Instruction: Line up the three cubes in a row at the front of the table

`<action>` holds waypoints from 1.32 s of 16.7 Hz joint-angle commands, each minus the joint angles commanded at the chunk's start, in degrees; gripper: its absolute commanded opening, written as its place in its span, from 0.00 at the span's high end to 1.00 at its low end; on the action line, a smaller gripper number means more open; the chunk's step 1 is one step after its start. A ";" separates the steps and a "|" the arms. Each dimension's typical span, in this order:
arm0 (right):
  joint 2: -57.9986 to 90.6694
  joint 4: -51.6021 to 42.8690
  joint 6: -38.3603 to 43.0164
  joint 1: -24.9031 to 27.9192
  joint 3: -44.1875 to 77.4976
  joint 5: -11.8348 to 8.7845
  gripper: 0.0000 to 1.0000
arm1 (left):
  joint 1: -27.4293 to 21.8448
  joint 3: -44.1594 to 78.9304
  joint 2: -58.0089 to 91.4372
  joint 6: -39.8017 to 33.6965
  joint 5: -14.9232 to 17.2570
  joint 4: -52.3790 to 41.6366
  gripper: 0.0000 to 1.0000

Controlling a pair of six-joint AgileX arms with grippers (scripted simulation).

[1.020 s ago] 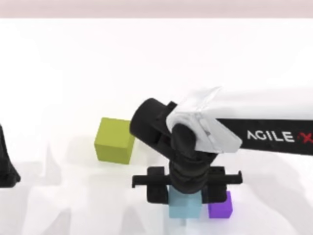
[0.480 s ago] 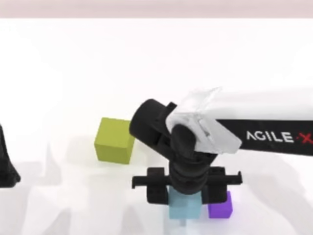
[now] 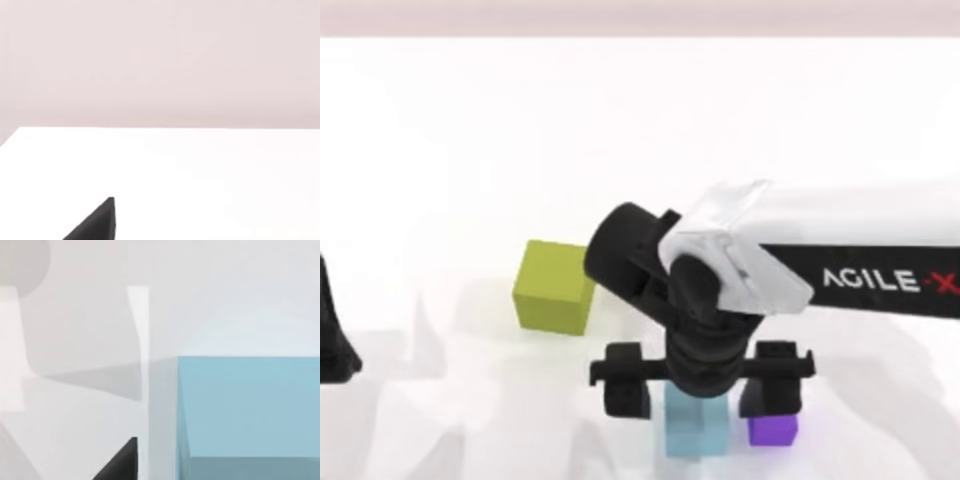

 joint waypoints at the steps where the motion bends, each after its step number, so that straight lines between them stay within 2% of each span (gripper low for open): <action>1: 0.00 0.00 0.00 0.00 0.00 0.00 0.00 | 0.00 0.00 0.00 0.00 0.00 0.00 0.00; 8: -0.08 -0.20 0.02 -0.08 0.20 -0.02 0.00 | 0.00 0.00 0.00 0.00 0.00 0.00 0.00; 16: -4.54 -14.19 0.02 0.55 9.46 -0.06 0.00 | 0.00 0.00 0.00 0.00 0.00 0.00 0.00; 22: -5.22 -14.17 -0.31 -0.01 9.36 0.10 0.00 | -0.21 0.52 0.53 -0.12 0.04 -0.41 0.00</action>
